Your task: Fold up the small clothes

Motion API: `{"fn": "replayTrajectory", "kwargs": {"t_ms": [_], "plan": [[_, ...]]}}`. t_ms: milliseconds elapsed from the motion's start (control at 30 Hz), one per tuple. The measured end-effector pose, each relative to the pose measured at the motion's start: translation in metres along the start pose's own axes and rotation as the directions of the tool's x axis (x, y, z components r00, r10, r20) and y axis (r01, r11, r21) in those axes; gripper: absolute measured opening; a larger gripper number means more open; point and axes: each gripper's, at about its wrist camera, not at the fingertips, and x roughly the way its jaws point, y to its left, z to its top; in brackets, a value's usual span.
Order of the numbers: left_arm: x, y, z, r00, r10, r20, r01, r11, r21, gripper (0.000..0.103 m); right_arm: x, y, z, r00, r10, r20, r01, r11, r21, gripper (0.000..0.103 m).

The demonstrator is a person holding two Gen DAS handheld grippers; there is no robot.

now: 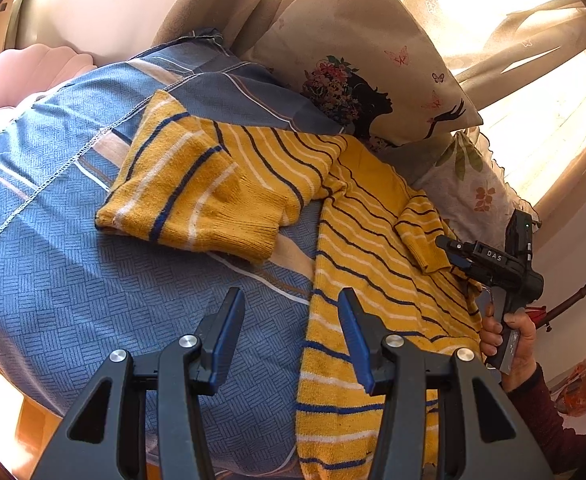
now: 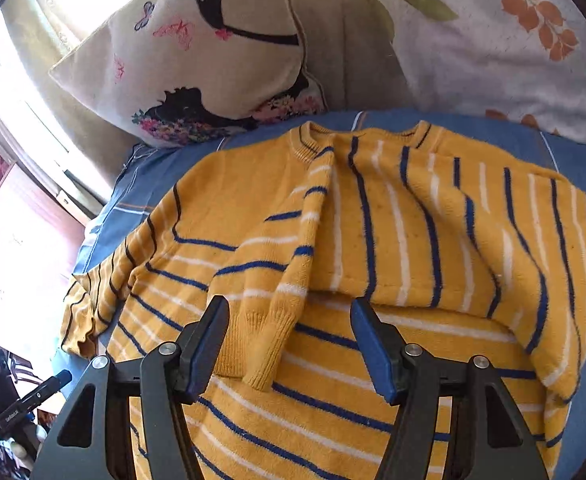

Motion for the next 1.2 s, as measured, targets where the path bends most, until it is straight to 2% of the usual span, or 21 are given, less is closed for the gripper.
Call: {"fn": "replayTrajectory", "kwargs": {"t_ms": [33, 67, 133, 233, 333, 400, 433, 500, 567, 600, 633, 667, 733, 800, 833, 867, 933, 1000, 1133, 1200], "plan": [[-0.001, -0.001, -0.001, 1.000, 0.002, 0.001, -0.002, 1.000, 0.004, 0.047, 0.006, 0.006, 0.000, 1.000, -0.002, -0.027, 0.001, 1.000, -0.019, 0.024], [-0.002, -0.001, -0.001, 1.000, 0.006, 0.003, -0.006, 1.000, 0.007, 0.047, 0.013, 0.013, 0.002, 0.998, -0.017, -0.062, 0.014, 0.999, -0.046, 0.010], [-0.006, 0.002, -0.001, 1.000, 0.020, 0.013, -0.020, 1.000, 0.002, 0.047, 0.019, 0.032, 0.005, 0.997, -0.049, -0.058, 0.043, 0.993, -0.110, 0.007], [-0.015, 0.012, 0.002, 0.998, 0.051, 0.037, -0.050, 0.998, -0.029, 0.047, 0.038, 0.070, 0.030, 0.999, -0.023, -0.047, 0.014, 0.983, -0.182, 0.007], [-0.029, 0.021, 0.006, 0.993, 0.093, 0.071, -0.089, 0.994, -0.057, 0.047, 0.070, 0.110, 0.053, 0.998, -0.050, -0.031, 0.040, 0.965, -0.260, 0.007], [-0.037, 0.027, 0.009, 0.986, 0.141, 0.092, -0.135, 0.988, -0.068, 0.049, 0.096, 0.129, 0.064, 0.997, -0.075, -0.030, 0.062, 0.952, -0.299, 0.014], [-0.041, 0.031, 0.010, 0.980, 0.170, 0.104, -0.163, 0.984, -0.074, 0.051, 0.107, 0.134, 0.067, 0.995, -0.093, -0.033, 0.078, 0.949, -0.304, 0.023], [-0.047, 0.040, 0.015, 0.967, 0.221, 0.127, -0.211, 0.973, -0.089, 0.058, 0.114, 0.137, 0.070, 0.995, -0.093, -0.029, 0.081, 0.959, -0.272, 0.035], [-0.048, 0.049, 0.022, 0.958, 0.256, 0.131, -0.245, 0.965, -0.098, 0.058, 0.100, 0.135, 0.069, 1.000, -0.024, -0.008, 0.021, 0.974, -0.227, 0.046], [-0.046, 0.052, 0.027, 0.954, 0.272, 0.126, -0.260, 0.960, -0.102, 0.058, 0.087, 0.134, 0.067, 1.000, 0.002, 0.020, 0.003, 0.977, -0.215, 0.058], [-0.043, 0.054, 0.030, 0.951, 0.285, 0.123, -0.274, 0.957, -0.101, 0.058, 0.071, 0.134, 0.063, 0.998, 0.006, 0.062, 0.007, 0.977, -0.211, 0.069], [-0.040, 0.054, 0.033, 0.948, 0.295, 0.123, -0.285, 0.954, -0.090, 0.058, 0.051, 0.134, 0.058, 0.993, -0.003, 0.119, 0.029, 0.976, -0.215, 0.074], [-0.033, 0.047, 0.038, 0.942, 0.309, 0.127, -0.306, 0.951, -0.049, 0.058, 0.009, 0.137, 0.045, 0.965, -0.040, 0.259, 0.103, 0.966, -0.238, 0.092], [-0.028, 0.032, 0.040, 0.941, 0.306, 0.148, -0.310, 0.951, 0.007, 0.058, -0.028, 0.137, 0.028, 0.924, -0.054, 0.380, 0.160, 0.954, -0.254, 0.103], [-0.025, 0.023, 0.040, 0.942, 0.296, 0.157, -0.306, 0.951, 0.043, 0.058, -0.040, 0.134, 0.020, 0.913, -0.039, 0.406, 0.155, 0.954, -0.257, 0.103], [-0.021, 0.013, 0.040, 0.943, 0.290, 0.161, -0.306, 0.948, 0.084, 0.058, -0.046, 0.128, 0.015, 0.921, -0.023, 0.389, 0.133, 0.957, -0.259, 0.103], [-0.011, -0.006, 0.037, 0.946, 0.280, 0.160, -0.306, 0.936, 0.172, 0.058, -0.041, 0.113, 0.011, 0.968, -0.009, 0.252, 0.069, 0.970, -0.233, 0.103], [0.003, -0.021, 0.031, 0.956, 0.255, 0.146, -0.287, 0.918, 0.275, 0.058, -0.033, 0.096, 0.007, 0.988, 0.008, 0.152, 0.019, 0.984, -0.177, 0.102], [0.036, -0.030, 0.021, 0.960, 0.271, 0.068, -0.274, 0.867, 0.416, 0.058, -0.031, 0.072, -0.011, 0.991, 0.023, 0.131, -0.007, 0.992, -0.124, 0.101], [0.052, -0.027, 0.019, 0.951, 0.307, 0.034, -0.287, 0.840, 0.461, 0.058, -0.031, 0.066, -0.018, 0.992, 0.036, 0.124, -0.024, 0.995, -0.100, 0.101]]}}
